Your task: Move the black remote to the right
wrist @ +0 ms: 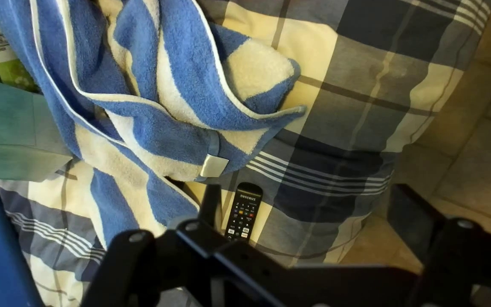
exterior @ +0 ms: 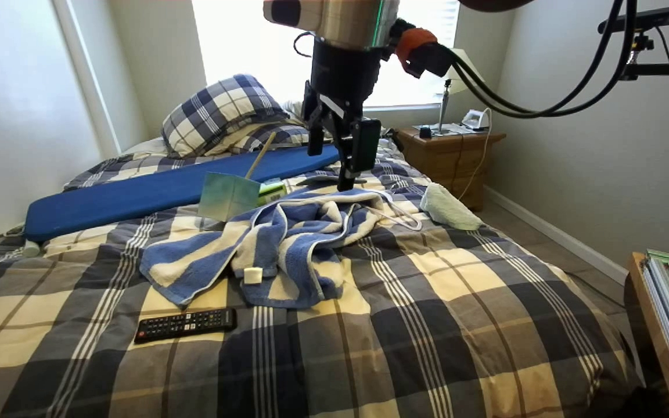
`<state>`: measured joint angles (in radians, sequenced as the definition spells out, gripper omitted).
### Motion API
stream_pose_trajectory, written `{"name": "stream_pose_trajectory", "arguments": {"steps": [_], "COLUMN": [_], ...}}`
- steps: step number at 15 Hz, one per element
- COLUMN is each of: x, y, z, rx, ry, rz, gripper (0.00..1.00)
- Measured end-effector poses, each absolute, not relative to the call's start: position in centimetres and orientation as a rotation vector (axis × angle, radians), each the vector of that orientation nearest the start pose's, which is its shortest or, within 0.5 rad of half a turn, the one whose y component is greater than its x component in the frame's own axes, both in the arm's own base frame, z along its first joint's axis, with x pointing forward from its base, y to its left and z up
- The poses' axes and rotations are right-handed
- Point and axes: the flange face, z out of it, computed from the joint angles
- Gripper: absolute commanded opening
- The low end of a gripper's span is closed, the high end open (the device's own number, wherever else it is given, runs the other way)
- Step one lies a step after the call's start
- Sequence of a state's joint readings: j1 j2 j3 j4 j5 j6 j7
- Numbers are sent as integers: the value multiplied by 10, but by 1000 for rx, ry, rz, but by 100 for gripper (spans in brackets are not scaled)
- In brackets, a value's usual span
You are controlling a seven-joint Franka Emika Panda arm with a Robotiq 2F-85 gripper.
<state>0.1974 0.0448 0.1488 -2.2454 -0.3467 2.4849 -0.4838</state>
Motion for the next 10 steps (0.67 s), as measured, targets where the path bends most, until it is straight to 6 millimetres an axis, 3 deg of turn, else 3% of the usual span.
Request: {"name": "stream_pose_trajectory", "arguments": {"steps": [5,10], "x": [522,561], "y": [189,200], "z": [354,324], "rx": [-2887,-2894], "ry": [-1724,-1639], "rz": [-272,-261], "gripper": [100,100]}}
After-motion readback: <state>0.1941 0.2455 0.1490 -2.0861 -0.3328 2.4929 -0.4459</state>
